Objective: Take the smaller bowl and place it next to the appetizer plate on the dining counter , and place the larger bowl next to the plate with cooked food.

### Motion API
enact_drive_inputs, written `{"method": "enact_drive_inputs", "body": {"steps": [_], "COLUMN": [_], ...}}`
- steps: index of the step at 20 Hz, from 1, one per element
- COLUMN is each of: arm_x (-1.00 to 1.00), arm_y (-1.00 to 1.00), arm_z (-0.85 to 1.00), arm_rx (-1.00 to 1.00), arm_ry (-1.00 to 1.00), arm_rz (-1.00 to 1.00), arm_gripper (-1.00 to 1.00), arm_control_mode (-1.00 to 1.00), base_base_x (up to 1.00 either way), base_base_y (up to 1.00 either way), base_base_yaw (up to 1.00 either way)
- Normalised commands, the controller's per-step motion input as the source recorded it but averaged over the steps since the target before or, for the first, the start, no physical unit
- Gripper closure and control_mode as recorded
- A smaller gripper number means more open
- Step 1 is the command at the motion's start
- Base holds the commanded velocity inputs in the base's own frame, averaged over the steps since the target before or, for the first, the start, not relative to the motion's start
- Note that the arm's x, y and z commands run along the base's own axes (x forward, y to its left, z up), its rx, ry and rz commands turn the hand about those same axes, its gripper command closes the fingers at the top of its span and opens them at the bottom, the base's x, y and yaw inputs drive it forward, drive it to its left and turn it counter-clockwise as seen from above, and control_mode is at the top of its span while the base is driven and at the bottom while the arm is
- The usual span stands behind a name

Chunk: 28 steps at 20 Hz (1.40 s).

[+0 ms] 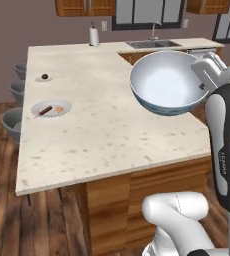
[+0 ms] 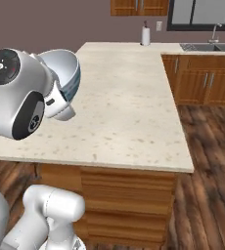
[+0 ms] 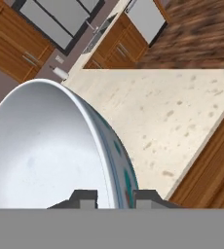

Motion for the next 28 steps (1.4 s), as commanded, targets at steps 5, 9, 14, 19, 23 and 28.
{"method": "enact_drive_inputs", "body": {"steps": [5,9,14,19,23,28], "arm_x": [0.00,0.00,0.00,0.00,0.00,0.00], "arm_y": [0.00,0.00,0.00,0.00,0.00,0.00], "arm_z": [0.00,0.00,0.00,0.00,0.00,0.00], "arm_rx": [0.00,0.00,0.00,0.00,0.00,0.00], "arm_ry": [0.00,0.00,0.00,0.00,0.00,0.00], "arm_rz": [0.00,0.00,0.00,0.00,0.00,0.00], "arm_gripper": [1.00,1.00,1.00,1.00,1.00,1.00], "arm_control_mode": [1.00,1.00,1.00,1.00,1.00,1.00], "base_base_x": [0.00,0.03,0.16,0.30,0.35,0.36], "base_base_y": [1.00,1.00,1.00,1.00,1.00,1.00], "base_base_yaw": [-0.24,-0.25,-0.24,-0.31,-0.36,-0.39]}}
